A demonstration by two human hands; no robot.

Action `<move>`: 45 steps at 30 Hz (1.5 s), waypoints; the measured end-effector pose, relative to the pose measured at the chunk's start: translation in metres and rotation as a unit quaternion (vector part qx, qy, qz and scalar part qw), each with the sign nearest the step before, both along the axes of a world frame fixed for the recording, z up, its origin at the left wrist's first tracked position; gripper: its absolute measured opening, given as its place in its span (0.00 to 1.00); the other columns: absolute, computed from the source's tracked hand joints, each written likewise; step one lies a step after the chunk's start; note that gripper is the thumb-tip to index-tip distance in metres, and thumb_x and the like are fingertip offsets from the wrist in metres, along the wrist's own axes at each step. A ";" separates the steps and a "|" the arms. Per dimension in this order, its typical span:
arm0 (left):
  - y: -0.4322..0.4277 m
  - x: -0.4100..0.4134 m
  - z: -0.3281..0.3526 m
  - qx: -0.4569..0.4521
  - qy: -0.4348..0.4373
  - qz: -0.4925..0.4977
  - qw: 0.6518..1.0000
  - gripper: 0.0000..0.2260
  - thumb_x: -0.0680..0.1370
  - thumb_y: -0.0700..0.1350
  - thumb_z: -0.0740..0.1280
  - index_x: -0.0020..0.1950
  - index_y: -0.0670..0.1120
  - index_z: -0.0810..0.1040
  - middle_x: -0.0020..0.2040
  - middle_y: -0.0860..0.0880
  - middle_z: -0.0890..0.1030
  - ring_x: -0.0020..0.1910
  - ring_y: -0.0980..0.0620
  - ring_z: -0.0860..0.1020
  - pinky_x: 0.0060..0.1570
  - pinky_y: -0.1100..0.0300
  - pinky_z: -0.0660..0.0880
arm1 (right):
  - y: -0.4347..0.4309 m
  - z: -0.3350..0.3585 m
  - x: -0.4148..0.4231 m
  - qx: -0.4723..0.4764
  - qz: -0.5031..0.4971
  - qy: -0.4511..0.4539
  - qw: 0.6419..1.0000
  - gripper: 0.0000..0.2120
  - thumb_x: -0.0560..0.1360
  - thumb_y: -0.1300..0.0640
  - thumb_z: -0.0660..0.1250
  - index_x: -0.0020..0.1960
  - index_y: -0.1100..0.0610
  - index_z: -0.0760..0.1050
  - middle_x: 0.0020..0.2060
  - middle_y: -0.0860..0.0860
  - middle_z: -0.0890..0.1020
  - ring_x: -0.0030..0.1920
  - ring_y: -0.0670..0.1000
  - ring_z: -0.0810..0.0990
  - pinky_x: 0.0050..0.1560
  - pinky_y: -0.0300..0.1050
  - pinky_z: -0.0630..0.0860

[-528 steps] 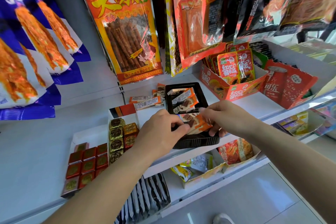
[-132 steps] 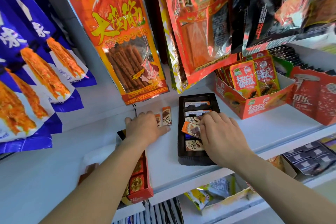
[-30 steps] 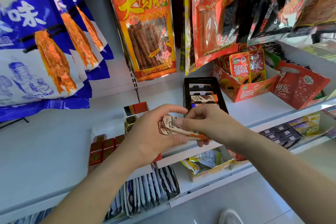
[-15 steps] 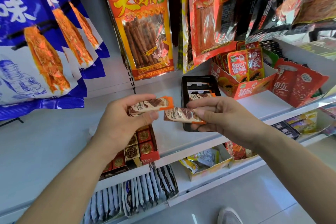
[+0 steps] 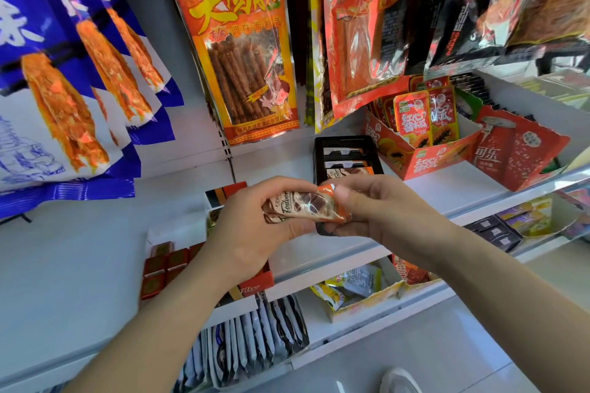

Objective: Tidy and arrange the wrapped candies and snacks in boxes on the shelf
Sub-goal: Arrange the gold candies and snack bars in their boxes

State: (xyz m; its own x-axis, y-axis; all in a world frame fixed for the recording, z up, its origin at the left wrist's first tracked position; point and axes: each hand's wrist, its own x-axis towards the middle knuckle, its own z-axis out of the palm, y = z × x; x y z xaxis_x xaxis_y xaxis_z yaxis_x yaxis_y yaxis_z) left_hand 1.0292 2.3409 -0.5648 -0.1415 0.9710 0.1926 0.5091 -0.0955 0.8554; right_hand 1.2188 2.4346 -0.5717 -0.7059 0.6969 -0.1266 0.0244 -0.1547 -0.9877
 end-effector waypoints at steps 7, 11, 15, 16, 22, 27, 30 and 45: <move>0.018 0.008 -0.018 0.001 0.092 0.039 0.995 0.21 0.68 0.45 0.80 0.56 0.62 0.79 0.47 0.61 0.83 0.45 0.64 0.81 0.44 0.65 0.78 | 0.007 -0.008 0.009 -0.022 -0.096 -0.017 0.995 0.09 0.76 0.63 0.70 0.56 0.58 0.81 0.49 0.61 0.85 0.40 0.58 0.84 0.42 0.46 0.81; 0.039 0.019 -0.031 -0.018 0.074 0.038 0.996 0.21 0.66 0.45 0.81 0.54 0.62 0.80 0.47 0.57 0.85 0.44 0.61 0.83 0.45 0.57 0.80 | 0.019 -0.015 0.018 -0.024 -0.127 -0.046 0.991 0.07 0.76 0.63 0.70 0.54 0.60 0.81 0.46 0.60 0.86 0.39 0.56 0.85 0.43 0.46 0.82; 0.065 0.024 -0.031 -0.046 0.055 0.016 0.997 0.23 0.70 0.48 0.79 0.61 0.59 0.75 0.57 0.59 0.80 0.50 0.63 0.79 0.52 0.59 0.78 | 0.043 -0.017 0.037 0.008 -0.163 -0.058 0.985 0.05 0.74 0.61 0.73 0.50 0.60 0.82 0.45 0.60 0.86 0.42 0.57 0.86 0.43 0.46 0.81; 0.073 0.024 -0.030 -0.057 0.102 0.025 0.993 0.22 0.72 0.51 0.76 0.64 0.57 0.75 0.59 0.59 0.78 0.56 0.61 0.77 0.55 0.59 0.76 | 0.051 -0.018 0.043 0.019 -0.184 -0.055 0.981 0.06 0.74 0.60 0.73 0.50 0.60 0.82 0.45 0.60 0.86 0.43 0.57 0.86 0.44 0.46 0.81; 0.103 0.027 -0.049 -0.167 0.372 -0.075 0.910 0.27 0.81 0.63 0.55 0.79 0.60 0.56 0.81 0.56 0.51 0.79 0.51 0.52 0.76 0.49 0.56 | 0.087 -0.041 0.058 0.052 -0.305 -0.044 0.950 0.05 0.75 0.58 0.73 0.50 0.58 0.82 0.44 0.60 0.86 0.43 0.60 0.86 0.46 0.51 0.82; 0.069 0.015 -0.048 -0.184 0.393 -0.050 0.900 0.26 0.81 0.65 0.53 0.78 0.62 0.58 0.81 0.59 0.52 0.78 0.53 0.55 0.75 0.53 0.58 | 0.079 -0.062 0.046 0.016 -0.308 -0.035 0.951 0.04 0.75 0.61 0.73 0.50 0.57 0.81 0.45 0.62 0.86 0.43 0.61 0.85 0.50 0.57 0.83; 0.051 0.007 -0.039 -0.175 0.397 -0.013 0.901 0.23 0.79 0.66 0.57 0.73 0.62 0.67 0.75 0.61 0.66 0.72 0.55 0.62 0.68 0.53 0.66 | 0.066 -0.067 0.031 0.019 -0.272 -0.043 0.961 0.06 0.75 0.59 0.74 0.51 0.55 0.81 0.44 0.63 0.86 0.43 0.61 0.85 0.54 0.64 0.81; 0.128 -0.033 -0.058 -0.157 0.351 0.031 0.922 0.12 0.82 0.55 0.59 0.58 0.58 0.81 0.54 0.52 0.74 0.58 0.47 0.72 0.56 0.47 0.73 | 0.052 -0.079 0.016 0.082 -0.264 -0.056 0.960 0.07 0.72 0.46 0.74 0.49 0.44 0.81 0.38 0.58 0.85 0.43 0.65 0.84 0.49 0.70 0.79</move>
